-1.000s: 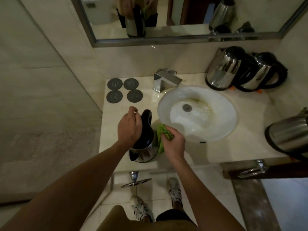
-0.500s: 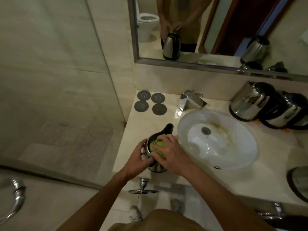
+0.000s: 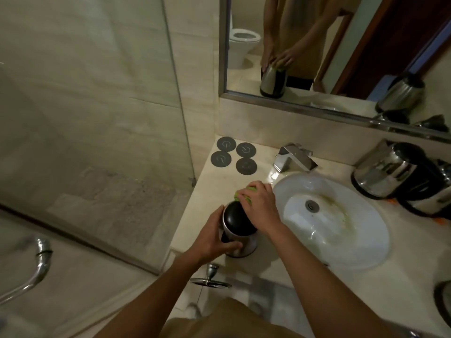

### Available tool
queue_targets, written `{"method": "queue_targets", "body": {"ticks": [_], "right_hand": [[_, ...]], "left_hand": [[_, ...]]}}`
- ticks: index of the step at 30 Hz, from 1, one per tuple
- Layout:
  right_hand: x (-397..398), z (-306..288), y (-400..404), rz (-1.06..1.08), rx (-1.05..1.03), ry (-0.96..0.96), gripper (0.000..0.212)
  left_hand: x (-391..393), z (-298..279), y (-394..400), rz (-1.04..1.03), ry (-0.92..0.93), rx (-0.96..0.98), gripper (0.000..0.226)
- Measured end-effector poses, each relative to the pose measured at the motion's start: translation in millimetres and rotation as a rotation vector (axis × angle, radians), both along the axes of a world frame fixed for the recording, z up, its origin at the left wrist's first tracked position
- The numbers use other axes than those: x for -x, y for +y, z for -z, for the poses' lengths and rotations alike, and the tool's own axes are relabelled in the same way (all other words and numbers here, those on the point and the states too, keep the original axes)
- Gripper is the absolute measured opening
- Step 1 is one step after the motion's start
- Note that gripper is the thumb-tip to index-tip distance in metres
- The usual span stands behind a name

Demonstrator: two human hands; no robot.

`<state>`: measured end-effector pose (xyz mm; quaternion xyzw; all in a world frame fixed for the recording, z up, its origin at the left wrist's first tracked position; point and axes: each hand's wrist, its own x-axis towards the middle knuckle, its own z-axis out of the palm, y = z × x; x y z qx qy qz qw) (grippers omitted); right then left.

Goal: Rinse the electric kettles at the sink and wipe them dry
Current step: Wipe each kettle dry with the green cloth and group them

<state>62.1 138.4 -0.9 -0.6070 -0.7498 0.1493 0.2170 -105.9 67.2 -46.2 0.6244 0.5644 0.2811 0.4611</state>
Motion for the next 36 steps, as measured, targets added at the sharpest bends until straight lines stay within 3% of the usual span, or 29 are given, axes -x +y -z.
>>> {"method": "queue_targets", "body": {"ticks": [4, 11, 15, 17, 21, 23, 25, 27, 29, 33, 36], "right_hand": [[-5.4, 13.0, -23.0, -0.045, -0.087, 0.061, 0.019], [6.7, 22.3, -42.8, -0.392, -0.275, -0.189, 0.024], [3.1, 20.1, -30.0, -0.465, -0.269, -0.18, 0.021], [0.3, 8.2, -19.8, -0.338, -0.181, -0.115, 0.018], [-16.9, 10.3, 5.5, 0.126, 0.049, 0.079, 0.023], [-34.0, 18.9, 14.8, 0.3, 0.23, 0.278, 0.023], [-47.1, 21.8, 15.6, 0.411, 0.367, 0.495, 0.02], [-49.8, 20.2, 9.5, 0.449, 0.377, 0.563, 0.021], [-42.5, 16.5, -1.9, 0.412, 0.298, 0.552, 0.021], [-6.2, 10.2, -26.0, 0.068, 0.094, 0.26, 0.017], [4.1, 4.8, -26.1, 0.001, 0.087, 0.166, 0.018]], "left_hand": [[2.4, -0.2, 4.3, 0.044, 0.09, -0.04, 0.109], [27.3, -0.6, 28.7, 0.23, 0.249, -0.019, 0.115], [39.7, -15.0, 56.8, 0.37, 0.377, -0.008, 0.114], [44.0, -22.1, 75.3, 0.44, 0.467, -0.021, 0.116], [43.9, -31.2, 95.1, 0.519, 0.623, 0.0, 0.12], [40.4, -33.7, 97.0, 0.531, 0.7, 0.005, 0.124], [32.1, -38.1, 94.9, 0.52, 0.737, 0.021, 0.13], [18.2, -43.4, 91.1, 0.463, 0.666, 0.093, 0.136], [0.7, -46.5, 87.8, 0.396, 0.573, 0.144, 0.136], [-25.5, -42.5, 87.7, 0.314, 0.63, 0.069, 0.127], [-28.7, -38.6, 88.5, 0.303, 0.619, 0.046, 0.124]]}}
